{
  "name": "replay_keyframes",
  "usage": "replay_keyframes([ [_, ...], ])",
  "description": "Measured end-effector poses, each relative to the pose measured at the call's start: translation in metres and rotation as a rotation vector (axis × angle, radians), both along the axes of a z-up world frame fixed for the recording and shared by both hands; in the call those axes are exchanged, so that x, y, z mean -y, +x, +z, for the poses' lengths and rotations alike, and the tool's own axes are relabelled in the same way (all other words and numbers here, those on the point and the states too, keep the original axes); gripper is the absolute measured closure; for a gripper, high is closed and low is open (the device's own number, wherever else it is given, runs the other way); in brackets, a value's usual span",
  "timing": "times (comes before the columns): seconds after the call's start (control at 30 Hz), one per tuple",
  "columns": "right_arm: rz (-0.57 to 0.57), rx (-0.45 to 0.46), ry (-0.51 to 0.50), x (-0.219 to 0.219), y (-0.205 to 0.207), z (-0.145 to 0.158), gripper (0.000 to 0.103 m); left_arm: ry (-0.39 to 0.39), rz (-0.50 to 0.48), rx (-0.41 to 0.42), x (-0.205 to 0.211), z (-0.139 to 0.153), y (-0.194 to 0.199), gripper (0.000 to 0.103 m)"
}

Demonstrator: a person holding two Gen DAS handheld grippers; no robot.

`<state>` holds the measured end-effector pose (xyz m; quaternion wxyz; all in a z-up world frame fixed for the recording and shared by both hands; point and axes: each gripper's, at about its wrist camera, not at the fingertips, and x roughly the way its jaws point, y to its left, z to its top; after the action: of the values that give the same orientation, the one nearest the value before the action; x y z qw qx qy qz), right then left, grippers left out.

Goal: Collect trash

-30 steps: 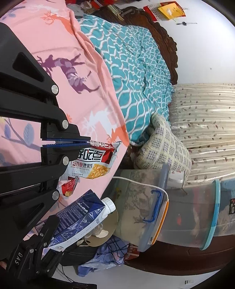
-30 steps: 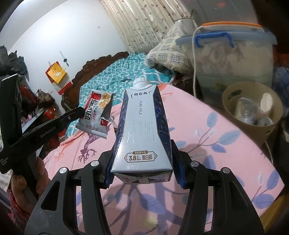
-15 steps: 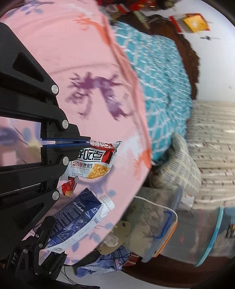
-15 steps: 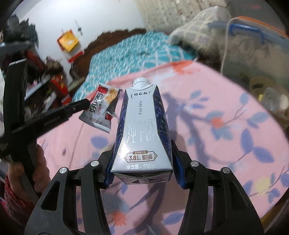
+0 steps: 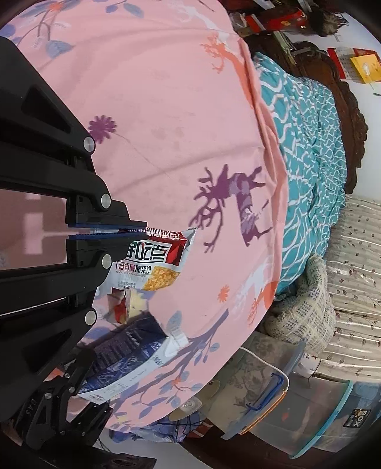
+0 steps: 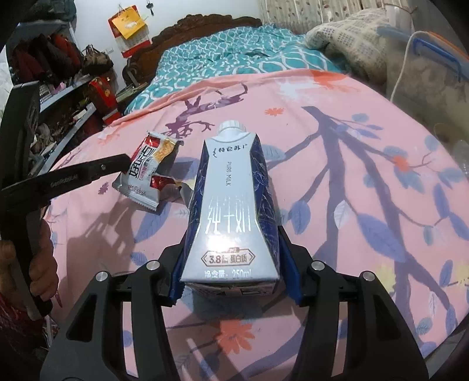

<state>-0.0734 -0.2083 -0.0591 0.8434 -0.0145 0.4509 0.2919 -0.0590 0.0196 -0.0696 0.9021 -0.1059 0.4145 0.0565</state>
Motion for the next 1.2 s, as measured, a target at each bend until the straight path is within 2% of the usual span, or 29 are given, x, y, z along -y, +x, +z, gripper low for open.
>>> replay_keyframes([
  [0.03,-0.003,0.000,0.002,0.001,-0.001,0.000,0.030,-0.004,0.003,-0.004,0.000,-0.002,-0.001,0.099],
  [0.07,-0.011,0.007,0.003,0.002,-0.002,0.002,0.029,-0.016,0.003,-0.013,0.000,-0.004,-0.002,0.093],
  [0.13,-0.014,0.015,0.001,0.004,-0.003,0.003,0.028,-0.033,0.012,-0.020,0.000,-0.006,-0.002,0.071],
  [0.17,-0.016,0.020,0.001,0.005,-0.003,0.005,0.027,-0.039,0.018,-0.019,0.000,-0.006,-0.001,0.053],
  [0.2,-0.018,0.025,-0.001,0.005,-0.005,0.006,0.026,-0.048,0.023,-0.011,0.000,-0.005,-0.001,0.045],
  [0.33,-0.027,0.035,0.002,0.005,-0.007,0.009,0.024,-0.034,0.021,-0.015,0.005,-0.003,0.009,0.032],
  [0.57,-0.044,0.038,0.004,0.007,-0.003,0.009,0.022,0.007,-0.002,-0.053,0.021,-0.017,0.027,0.033],
  [0.6,-0.047,0.036,0.006,0.008,-0.002,0.009,0.022,0.016,-0.001,-0.062,0.022,-0.021,0.028,0.039],
  [0.63,-0.051,0.034,0.008,0.009,-0.002,0.008,0.022,0.039,-0.001,-0.063,0.024,-0.025,0.029,0.041],
  [0.67,-0.053,0.031,0.009,0.009,0.000,0.007,0.021,0.061,-0.002,-0.058,0.026,-0.026,0.029,0.048],
  [0.7,-0.053,0.028,0.009,0.009,0.001,0.007,0.021,0.092,0.000,-0.063,0.029,-0.026,0.029,0.059],
  [0.77,-0.053,0.023,0.010,0.007,0.002,0.005,0.021,0.136,0.001,-0.070,0.034,-0.027,0.030,0.064],
  [0.8,-0.052,0.023,0.010,0.007,0.002,0.005,0.020,0.151,0.003,-0.071,0.035,-0.027,0.030,0.074],
  [0.83,-0.050,0.023,0.010,0.005,0.003,0.005,0.020,0.165,0.011,-0.071,0.035,-0.028,0.029,0.077],
  [0.9,-0.047,0.024,0.010,0.004,0.003,0.004,0.018,0.162,0.011,-0.067,0.034,-0.028,0.029,0.084],
  [1.07,-0.038,0.031,0.010,-0.001,0.004,0.004,0.015,0.156,0.003,-0.061,0.031,-0.027,0.024,0.090],
  [1.2,-0.023,0.030,0.005,-0.007,0.004,0.002,0.014,0.163,0.017,-0.061,0.028,-0.027,0.017,0.091],
])
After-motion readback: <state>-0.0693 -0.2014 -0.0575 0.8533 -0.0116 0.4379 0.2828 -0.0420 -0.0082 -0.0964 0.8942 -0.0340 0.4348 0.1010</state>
